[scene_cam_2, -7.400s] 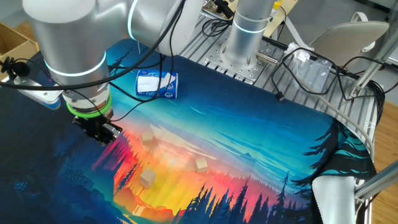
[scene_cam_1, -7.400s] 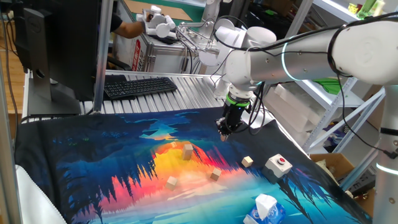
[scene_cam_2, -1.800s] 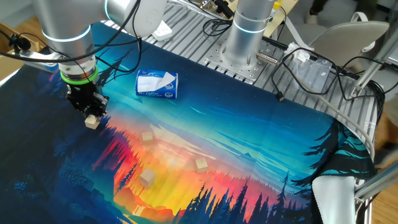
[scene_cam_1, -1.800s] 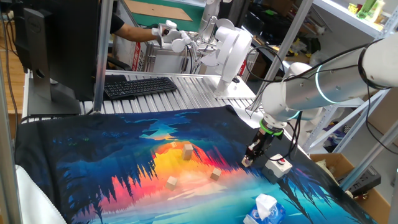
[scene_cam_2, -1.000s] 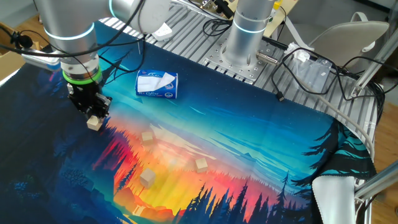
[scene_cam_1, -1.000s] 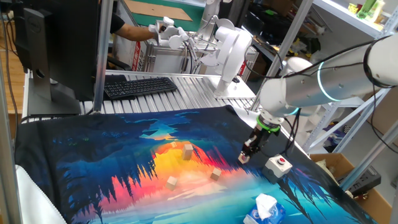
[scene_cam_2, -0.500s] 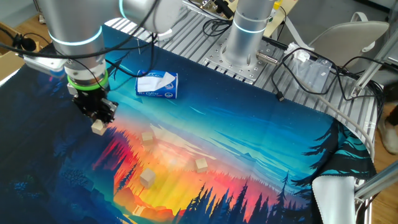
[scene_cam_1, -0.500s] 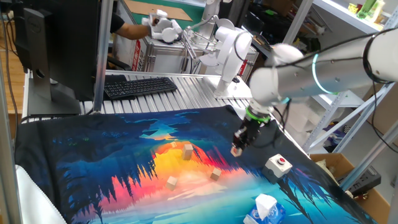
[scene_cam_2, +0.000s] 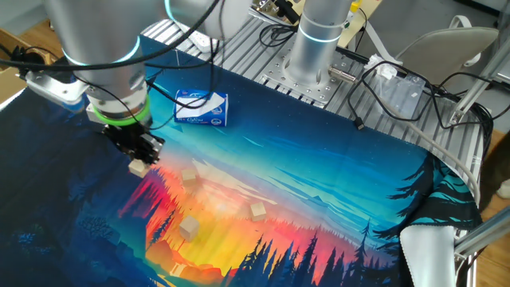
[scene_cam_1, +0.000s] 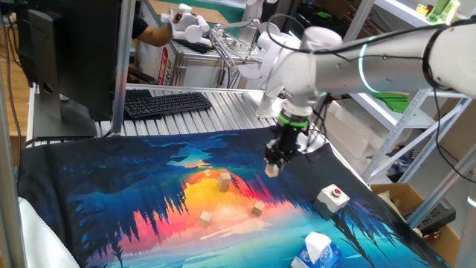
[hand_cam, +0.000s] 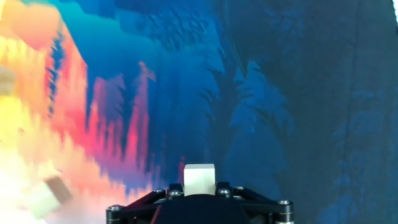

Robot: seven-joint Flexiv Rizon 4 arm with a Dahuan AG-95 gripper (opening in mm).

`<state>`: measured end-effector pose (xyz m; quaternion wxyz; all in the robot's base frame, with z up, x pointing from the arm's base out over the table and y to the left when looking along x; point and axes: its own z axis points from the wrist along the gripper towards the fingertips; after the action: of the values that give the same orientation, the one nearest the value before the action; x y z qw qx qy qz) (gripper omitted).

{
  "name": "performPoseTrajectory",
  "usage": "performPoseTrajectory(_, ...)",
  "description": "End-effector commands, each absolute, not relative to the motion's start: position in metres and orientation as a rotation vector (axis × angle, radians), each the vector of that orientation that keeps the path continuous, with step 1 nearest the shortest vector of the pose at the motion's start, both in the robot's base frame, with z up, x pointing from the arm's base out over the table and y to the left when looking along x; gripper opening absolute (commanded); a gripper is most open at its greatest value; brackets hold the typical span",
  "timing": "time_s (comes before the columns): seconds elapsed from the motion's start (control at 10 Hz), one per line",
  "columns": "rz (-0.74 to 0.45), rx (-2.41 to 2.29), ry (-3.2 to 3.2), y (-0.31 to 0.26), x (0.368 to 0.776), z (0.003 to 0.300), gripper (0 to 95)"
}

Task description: Stack the blocks in a vertical line of five

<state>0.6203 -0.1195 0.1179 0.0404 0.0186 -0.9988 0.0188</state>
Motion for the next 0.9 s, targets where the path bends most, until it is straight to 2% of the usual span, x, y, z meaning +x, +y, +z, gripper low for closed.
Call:
performPoseTrajectory(0.1, 0.064, -0.006, -3.048, -0.101, 0.619, 0.122, 0.0)
performPoseTrajectory(0.9, 0.055, -0.038, -3.048, -0.088, 0.615, 0.114, 0.0)
